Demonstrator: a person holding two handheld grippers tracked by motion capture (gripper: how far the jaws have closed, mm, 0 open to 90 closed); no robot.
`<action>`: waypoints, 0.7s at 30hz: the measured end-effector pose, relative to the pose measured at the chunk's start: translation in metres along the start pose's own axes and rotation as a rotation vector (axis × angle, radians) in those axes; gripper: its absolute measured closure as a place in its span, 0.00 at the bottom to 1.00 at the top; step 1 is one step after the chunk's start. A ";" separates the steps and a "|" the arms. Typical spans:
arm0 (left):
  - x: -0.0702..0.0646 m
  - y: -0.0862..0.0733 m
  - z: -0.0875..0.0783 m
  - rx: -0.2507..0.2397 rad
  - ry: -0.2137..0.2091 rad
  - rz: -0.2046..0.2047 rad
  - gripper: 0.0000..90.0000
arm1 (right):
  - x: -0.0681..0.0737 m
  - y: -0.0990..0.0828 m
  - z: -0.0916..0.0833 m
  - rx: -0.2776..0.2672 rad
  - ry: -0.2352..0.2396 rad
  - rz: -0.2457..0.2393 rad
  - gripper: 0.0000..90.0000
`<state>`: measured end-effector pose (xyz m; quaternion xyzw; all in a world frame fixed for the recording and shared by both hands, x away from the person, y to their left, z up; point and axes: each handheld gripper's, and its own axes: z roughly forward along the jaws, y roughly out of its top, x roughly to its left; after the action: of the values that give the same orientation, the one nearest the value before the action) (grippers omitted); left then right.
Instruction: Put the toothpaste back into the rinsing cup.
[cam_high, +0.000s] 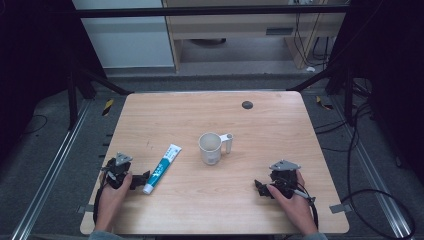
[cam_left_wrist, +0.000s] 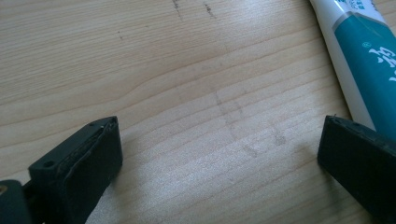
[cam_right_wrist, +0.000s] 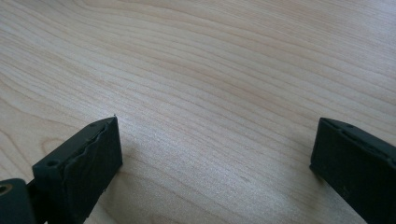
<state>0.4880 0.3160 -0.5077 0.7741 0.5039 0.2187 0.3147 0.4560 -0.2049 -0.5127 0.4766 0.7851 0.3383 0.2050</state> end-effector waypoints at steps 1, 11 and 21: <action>0.000 0.000 0.000 0.000 0.000 0.000 0.00 | 0.000 0.000 0.000 0.000 0.000 0.000 0.02; 0.007 -0.001 -0.013 -0.078 0.017 -0.029 0.03 | 0.000 0.000 0.000 0.001 0.000 0.001 0.02; 0.011 0.002 -0.038 -0.129 0.049 -0.013 0.04 | 0.000 0.000 0.000 0.000 0.000 0.001 0.02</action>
<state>0.4686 0.3360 -0.4795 0.7433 0.5014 0.2674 0.3531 0.4559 -0.2048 -0.5127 0.4772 0.7849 0.3382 0.2049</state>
